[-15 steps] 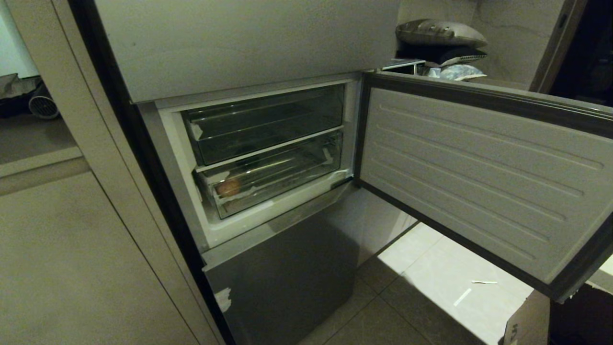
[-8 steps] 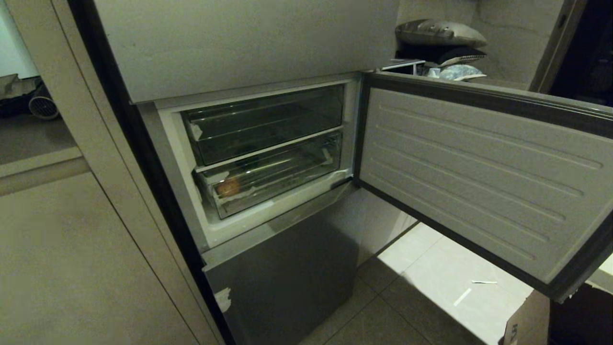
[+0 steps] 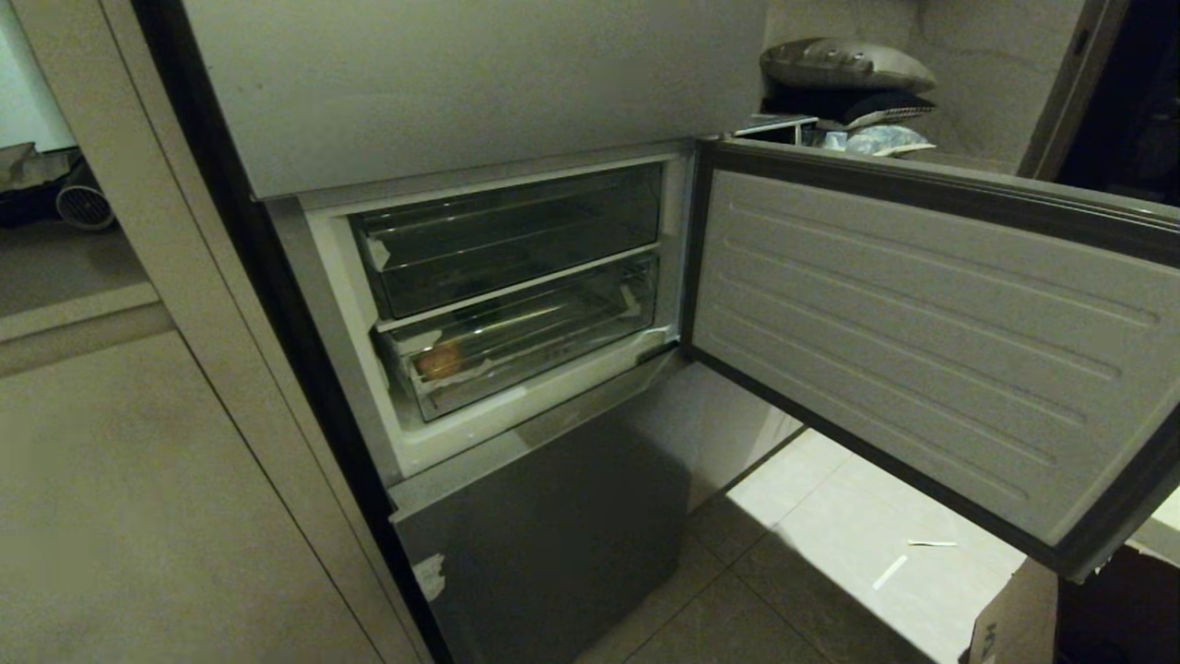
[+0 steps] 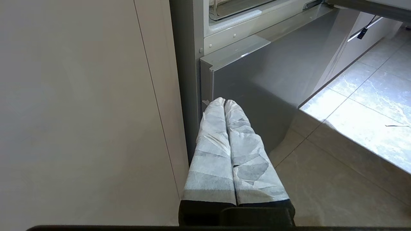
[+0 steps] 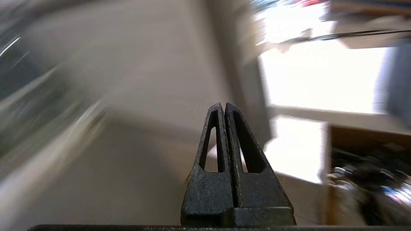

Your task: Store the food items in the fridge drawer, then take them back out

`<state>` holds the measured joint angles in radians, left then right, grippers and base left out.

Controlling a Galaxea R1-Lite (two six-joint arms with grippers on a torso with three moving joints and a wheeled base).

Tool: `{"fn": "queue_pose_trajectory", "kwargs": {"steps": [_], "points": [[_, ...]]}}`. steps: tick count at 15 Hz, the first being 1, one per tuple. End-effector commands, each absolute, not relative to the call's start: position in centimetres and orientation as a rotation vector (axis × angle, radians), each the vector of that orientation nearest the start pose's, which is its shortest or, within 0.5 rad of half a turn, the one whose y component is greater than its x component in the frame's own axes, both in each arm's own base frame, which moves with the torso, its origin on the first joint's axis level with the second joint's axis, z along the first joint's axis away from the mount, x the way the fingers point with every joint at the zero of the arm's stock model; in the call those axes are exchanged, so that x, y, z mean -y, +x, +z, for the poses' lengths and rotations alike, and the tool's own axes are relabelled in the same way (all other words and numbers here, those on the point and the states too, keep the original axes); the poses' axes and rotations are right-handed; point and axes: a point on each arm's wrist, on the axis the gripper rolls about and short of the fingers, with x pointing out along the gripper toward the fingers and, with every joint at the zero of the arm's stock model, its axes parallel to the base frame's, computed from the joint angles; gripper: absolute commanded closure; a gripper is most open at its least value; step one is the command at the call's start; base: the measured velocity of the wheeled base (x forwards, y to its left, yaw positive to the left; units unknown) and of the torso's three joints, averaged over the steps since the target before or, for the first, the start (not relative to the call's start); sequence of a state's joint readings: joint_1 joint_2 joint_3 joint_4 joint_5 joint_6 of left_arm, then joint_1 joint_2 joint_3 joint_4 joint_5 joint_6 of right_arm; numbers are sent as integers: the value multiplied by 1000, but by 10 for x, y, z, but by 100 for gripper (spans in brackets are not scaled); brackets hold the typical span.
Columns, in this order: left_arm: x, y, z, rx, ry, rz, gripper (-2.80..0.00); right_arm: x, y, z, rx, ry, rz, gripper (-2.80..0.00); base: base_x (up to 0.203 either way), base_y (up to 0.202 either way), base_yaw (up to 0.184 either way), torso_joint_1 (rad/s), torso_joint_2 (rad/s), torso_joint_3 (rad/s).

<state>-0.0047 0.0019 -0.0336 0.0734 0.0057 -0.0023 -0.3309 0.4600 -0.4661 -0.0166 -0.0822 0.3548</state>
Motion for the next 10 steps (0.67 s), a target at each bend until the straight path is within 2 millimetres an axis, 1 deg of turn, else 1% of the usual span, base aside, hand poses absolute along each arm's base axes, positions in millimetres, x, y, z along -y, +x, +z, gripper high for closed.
{"fn": "queue_pose_trajectory", "kwargs": {"steps": [1,3,5,8,10], "points": [[0,-25,77,-43,-2,2,0,34,49,224,70,387,-619,0,0,0,0,0,0,0],[0,-25,77,-43,-3,3,0,61,68,228,73,416,-686,0,0,0,0,0,0,0],[0,-25,77,-43,-3,2,0,82,82,232,107,423,-698,0,0,0,0,0,0,0],[0,-25,77,-43,-3,3,0,106,103,231,94,451,-701,0,0,0,0,0,0,0],[0,-25,77,-43,-3,2,0,119,116,235,82,459,-676,0,0,0,0,0,0,0]]}}
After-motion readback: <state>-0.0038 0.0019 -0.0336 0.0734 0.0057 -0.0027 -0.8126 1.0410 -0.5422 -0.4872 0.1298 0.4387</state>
